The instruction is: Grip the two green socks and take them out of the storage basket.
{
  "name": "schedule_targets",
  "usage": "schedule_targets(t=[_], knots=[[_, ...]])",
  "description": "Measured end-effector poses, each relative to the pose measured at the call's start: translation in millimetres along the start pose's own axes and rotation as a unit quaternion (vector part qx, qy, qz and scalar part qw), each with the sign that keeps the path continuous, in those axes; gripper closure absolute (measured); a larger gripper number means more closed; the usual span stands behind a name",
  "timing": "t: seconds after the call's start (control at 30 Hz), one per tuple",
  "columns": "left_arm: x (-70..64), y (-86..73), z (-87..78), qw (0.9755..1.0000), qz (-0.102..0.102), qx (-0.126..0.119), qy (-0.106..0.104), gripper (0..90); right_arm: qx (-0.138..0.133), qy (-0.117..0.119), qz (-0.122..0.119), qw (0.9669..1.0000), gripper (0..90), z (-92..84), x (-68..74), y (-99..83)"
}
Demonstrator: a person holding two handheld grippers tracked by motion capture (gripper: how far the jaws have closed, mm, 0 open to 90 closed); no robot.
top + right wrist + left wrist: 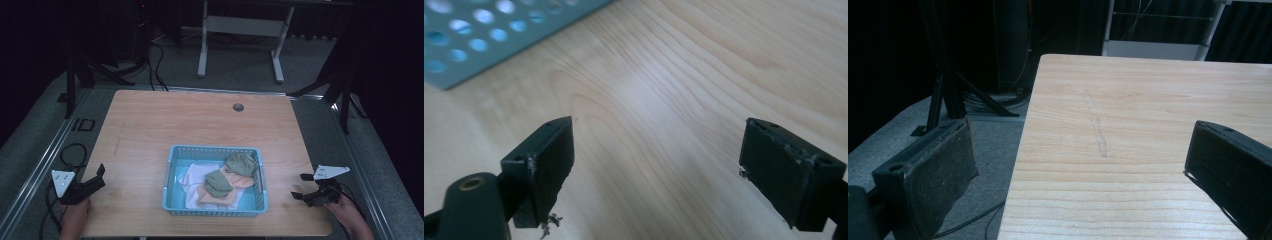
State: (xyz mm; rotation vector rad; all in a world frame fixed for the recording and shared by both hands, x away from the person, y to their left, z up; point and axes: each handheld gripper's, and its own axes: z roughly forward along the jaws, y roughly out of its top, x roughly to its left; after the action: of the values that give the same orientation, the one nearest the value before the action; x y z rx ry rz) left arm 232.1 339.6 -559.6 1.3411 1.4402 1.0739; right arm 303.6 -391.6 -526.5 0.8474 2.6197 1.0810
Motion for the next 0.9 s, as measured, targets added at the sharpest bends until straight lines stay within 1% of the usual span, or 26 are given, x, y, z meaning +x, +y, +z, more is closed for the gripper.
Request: schedule_targets(t=[0.1,0.17,0.27,0.43,0.5,0.53,0.63,0.67,0.7,0.83,0.9], knots=[[0.1,0.0,0.1,1.0,-0.001,0.0,-0.001,0.4,0.011,0.032,-0.009,0.9994,14.5,-0.4,5.5,12.9],[0.1,-0.1,0.0,1.0,-0.001,-0.001,-0.001,0.5,0.019,0.047,-0.018,0.9985,14.6,-0.5,9.5,21.0],[0.2,-0.1,0.0,1.0,-0.001,-0.001,-0.002,0.5,0.029,0.061,-0.026,0.9974,14.6,-0.8,14.4,31.6],[0.2,-0.2,-0.2,1.0,-0.002,-0.002,-0.002,0.5,0.039,0.076,-0.046,0.9953,14.6,-2.2,21.2,51.7],[0.3,-0.1,-0.1,1.0,-0.001,-0.002,-0.002,0.5,0.038,0.09,-0.05,0.994,14.6,-2.2,24.2,59.6],[0.2,-0.1,-0.1,1.0,-0.001,-0.001,-0.002,0.5,0.045,0.093,-0.055,0.9931,14.5,-1.2,26.5,64.7],[0.3,-0.1,-0.1,1.0,-0.001,-0.001,-0.003,0.5,0.062,0.092,-0.073,0.9911,14.5,1.3,32.0,75.6],[0.3,-0.1,-0.2,1.0,-0.002,-0.001,-0.003,0.5,0.064,0.092,-0.077,0.9907,14.5,2.1,33.5,79.6],[0.4,-0.1,-0.1,1.0,-0.002,-0.002,-0.003,0.4,0.068,0.097,-0.084,0.9894,14.5,2.6,35.5,84.6],[0.2,-0.1,-0.1,1.0,-0.001,-0.001,-0.003,0.4,0.071,0.105,-0.098,0.9871,14.3,3.9,42.2,99.2],[0.4,-0.1,-0.1,1.0,-0.001,0.0,-0.003,0.5,0.078,0.106,-0.107,0.9855,14.2,5.4,46.9,106.6]])
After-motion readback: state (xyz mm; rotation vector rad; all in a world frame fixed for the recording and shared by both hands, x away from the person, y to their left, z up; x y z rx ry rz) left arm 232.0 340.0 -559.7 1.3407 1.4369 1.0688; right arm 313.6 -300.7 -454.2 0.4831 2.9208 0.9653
